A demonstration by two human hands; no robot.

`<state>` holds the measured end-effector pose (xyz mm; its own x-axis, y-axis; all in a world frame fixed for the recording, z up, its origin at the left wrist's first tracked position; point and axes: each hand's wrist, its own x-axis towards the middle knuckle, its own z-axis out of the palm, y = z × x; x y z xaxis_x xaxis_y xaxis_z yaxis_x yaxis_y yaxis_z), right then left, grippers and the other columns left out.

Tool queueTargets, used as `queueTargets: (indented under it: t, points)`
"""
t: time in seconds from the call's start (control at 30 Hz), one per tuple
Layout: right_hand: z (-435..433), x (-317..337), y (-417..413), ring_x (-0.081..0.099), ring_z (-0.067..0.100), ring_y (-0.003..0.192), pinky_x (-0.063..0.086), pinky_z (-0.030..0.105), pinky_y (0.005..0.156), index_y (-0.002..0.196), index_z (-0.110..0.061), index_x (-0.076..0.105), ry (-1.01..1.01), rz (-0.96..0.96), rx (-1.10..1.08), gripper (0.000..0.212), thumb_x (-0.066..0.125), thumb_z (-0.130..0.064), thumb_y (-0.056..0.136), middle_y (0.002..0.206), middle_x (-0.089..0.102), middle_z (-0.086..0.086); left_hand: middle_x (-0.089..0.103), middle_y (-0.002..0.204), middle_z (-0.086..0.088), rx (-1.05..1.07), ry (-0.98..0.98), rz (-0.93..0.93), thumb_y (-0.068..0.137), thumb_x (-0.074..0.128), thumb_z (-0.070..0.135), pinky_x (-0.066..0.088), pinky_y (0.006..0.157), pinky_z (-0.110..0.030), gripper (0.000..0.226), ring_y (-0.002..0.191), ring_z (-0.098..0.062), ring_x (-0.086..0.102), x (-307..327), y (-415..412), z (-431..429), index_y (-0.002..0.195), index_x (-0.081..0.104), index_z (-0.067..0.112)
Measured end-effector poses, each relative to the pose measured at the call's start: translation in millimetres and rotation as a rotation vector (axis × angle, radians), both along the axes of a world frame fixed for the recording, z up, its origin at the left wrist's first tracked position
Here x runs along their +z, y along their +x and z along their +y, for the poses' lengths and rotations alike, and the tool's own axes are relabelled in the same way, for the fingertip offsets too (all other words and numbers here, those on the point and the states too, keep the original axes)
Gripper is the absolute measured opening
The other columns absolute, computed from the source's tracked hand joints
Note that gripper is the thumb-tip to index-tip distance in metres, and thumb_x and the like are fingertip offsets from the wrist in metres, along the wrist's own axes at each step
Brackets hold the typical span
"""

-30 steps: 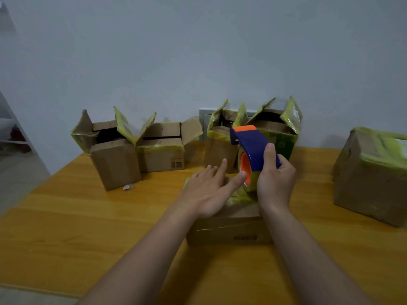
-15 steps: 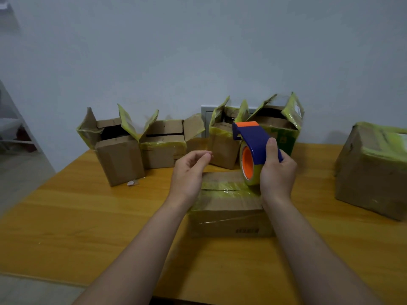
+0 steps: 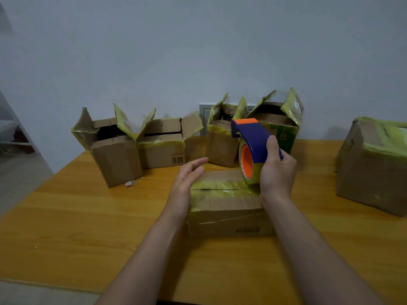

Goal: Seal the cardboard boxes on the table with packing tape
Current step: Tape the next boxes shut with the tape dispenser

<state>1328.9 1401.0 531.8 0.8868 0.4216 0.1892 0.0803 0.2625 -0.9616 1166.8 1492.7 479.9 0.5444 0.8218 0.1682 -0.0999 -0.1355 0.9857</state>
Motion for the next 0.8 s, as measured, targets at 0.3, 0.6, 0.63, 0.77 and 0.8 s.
queueTargets:
  t: [0.3, 0.6, 0.63, 0.77, 0.8]
  points:
    - [1, -1, 0, 0.064, -0.001, 0.069, 0.047, 0.011, 0.053, 0.094, -0.025, 0.07, 0.0, -0.005, -0.009, 0.035, 0.047, -0.049, 0.103, 0.083, 0.071, -0.006, 0.038, 0.148, -0.007, -0.175, 0.281, 0.012, 0.055, 0.08, 0.083, 0.055, 0.099, -0.036, 0.134, 0.131, -0.017, 0.054, -29, -16, 0, 0.16, 0.022, 0.025]
    - [0, 0, 0, 0.065, 0.003, 0.071, 0.048, 0.014, 0.056, 0.091, -0.025, 0.071, -0.004, 0.001, -0.007, 0.036, 0.047, -0.05, 0.103, 0.08, 0.072, -0.006, 0.048, 0.14, 0.001, -0.173, 0.425, 0.188, 0.064, 0.082, 0.073, 0.058, 0.095, -0.046, 0.11, 0.124, -0.018, 0.059, -30, -27, 10, 0.15, 0.025, 0.036]
    - [0, 1, -1, 0.065, 0.003, 0.071, 0.047, 0.014, 0.055, 0.092, -0.025, 0.071, -0.006, 0.0, -0.005, 0.036, 0.047, -0.05, 0.103, 0.081, 0.072, -0.006, 0.047, 0.141, 0.004, -0.193, 0.392, 0.174, 0.061, 0.079, 0.079, 0.058, 0.096, -0.039, 0.113, 0.125, -0.012, 0.059, -29, -27, 10, 0.152, 0.024, 0.04]
    - [0, 1, -1, 0.063, -0.002, 0.065, 0.046, 0.011, 0.052, 0.096, -0.022, 0.071, 0.0, 0.0, -0.006, 0.036, 0.048, -0.048, 0.103, 0.079, 0.071, -0.006, 0.056, 0.138, 0.015, -0.158, -0.053, 0.01, 0.054, 0.057, 0.1, 0.054, 0.092, -0.019, 0.111, 0.114, 0.006, 0.064, -22, -17, 8, 0.148, 0.039, 0.045]
    - [0, 1, 0, 0.063, -0.003, 0.064, 0.046, 0.011, 0.052, 0.097, -0.022, 0.072, 0.001, 0.001, -0.006, 0.036, 0.048, -0.048, 0.103, 0.079, 0.071, -0.006, 0.061, 0.138, 0.006, -0.108, -0.148, 0.036, 0.058, 0.057, 0.097, 0.054, 0.099, -0.029, 0.101, 0.116, -0.006, 0.067, -19, -11, 10, 0.141, 0.05, 0.041]
